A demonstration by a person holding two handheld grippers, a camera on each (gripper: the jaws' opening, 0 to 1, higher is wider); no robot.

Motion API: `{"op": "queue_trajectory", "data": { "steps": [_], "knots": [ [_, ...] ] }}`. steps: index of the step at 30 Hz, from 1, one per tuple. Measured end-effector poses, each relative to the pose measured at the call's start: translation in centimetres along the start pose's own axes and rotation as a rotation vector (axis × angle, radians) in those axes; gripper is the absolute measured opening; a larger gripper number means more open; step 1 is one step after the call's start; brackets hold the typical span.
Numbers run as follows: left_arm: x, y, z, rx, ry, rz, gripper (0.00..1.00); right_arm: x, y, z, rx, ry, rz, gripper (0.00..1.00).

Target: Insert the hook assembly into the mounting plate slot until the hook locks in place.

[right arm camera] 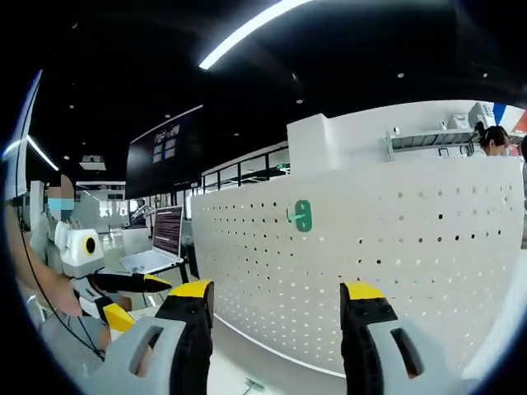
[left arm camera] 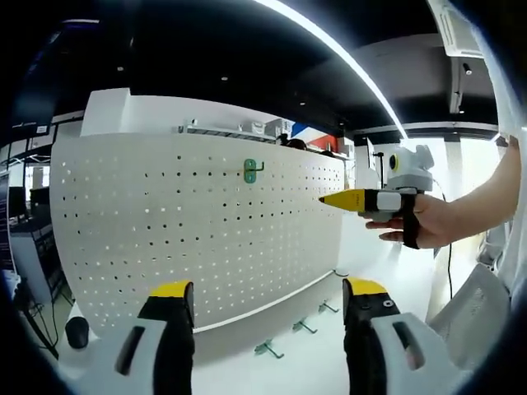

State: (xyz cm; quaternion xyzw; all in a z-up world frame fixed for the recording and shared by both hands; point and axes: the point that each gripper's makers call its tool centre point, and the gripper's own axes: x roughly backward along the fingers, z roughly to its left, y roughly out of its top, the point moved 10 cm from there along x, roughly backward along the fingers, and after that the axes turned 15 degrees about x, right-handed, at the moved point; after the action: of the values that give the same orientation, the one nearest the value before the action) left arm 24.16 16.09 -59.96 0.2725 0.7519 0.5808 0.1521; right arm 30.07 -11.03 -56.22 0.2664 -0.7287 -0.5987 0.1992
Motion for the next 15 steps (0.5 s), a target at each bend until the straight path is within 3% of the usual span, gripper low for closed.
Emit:
{"op": "queue_trajectory", "data": {
  "steps": [15],
  "knots": [
    [0.2, -0.6, 0.3, 0.009, -0.009, 0.003, 0.79, 3.5, -1.7, -0.2, -0.015, -0.036, 0.010, 0.62]
  ]
}}
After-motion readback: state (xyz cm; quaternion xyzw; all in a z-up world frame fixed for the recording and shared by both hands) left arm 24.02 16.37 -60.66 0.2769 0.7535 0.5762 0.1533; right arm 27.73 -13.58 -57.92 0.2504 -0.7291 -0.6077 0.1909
